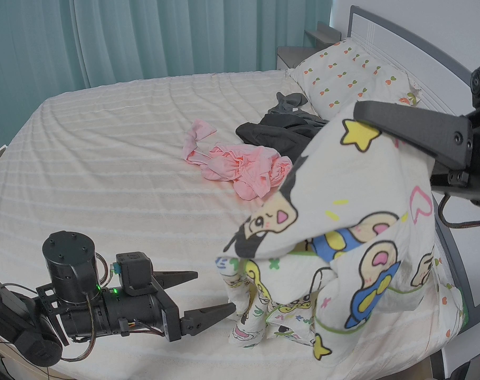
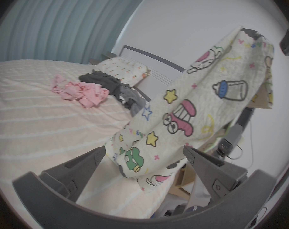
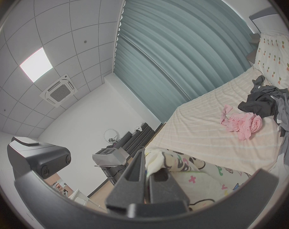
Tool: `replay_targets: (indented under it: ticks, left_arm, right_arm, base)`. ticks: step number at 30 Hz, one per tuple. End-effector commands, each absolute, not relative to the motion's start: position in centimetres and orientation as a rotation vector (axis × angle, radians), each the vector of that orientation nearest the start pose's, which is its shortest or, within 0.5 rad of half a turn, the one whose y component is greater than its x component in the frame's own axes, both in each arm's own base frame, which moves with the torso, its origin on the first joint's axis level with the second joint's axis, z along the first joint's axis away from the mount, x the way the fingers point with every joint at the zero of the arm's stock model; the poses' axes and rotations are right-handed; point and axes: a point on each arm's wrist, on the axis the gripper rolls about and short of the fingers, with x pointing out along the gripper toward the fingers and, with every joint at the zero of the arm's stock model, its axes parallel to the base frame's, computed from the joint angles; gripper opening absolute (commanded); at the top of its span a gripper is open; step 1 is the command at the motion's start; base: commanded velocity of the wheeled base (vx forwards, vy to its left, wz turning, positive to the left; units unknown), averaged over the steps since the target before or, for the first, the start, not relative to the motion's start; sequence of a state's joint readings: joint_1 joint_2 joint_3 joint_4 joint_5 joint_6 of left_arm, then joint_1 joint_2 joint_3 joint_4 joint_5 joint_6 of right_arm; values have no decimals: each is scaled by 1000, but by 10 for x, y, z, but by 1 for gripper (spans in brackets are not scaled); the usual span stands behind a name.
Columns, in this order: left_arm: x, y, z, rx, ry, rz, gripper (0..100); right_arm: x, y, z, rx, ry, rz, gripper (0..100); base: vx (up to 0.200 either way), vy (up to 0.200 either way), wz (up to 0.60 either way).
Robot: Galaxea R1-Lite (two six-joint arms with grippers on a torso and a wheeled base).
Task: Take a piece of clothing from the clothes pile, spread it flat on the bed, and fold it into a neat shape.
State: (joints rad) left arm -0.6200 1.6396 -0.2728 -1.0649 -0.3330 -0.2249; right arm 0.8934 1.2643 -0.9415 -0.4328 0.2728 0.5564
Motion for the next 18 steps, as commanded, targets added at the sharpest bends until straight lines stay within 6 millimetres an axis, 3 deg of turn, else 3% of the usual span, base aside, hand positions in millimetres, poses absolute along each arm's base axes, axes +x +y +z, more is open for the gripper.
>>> replay_targets:
  ticks: [1,10,18]
  left_arm:
    - [187,-121,110,-141,401,-979,100]
    - [178,-118,114,-157,397,-1110,100]
    - [184,-123,120,-156,370,-1122,100]
  right_arm:
    - [115,159,314,521,230,1184,0]
    - [114,159,314,522,229,1186,0]
    - [113,161,314,520,234,1196,0]
  base:
    - [0,0,0]
    - [0,0,0]
    - [0,0,0]
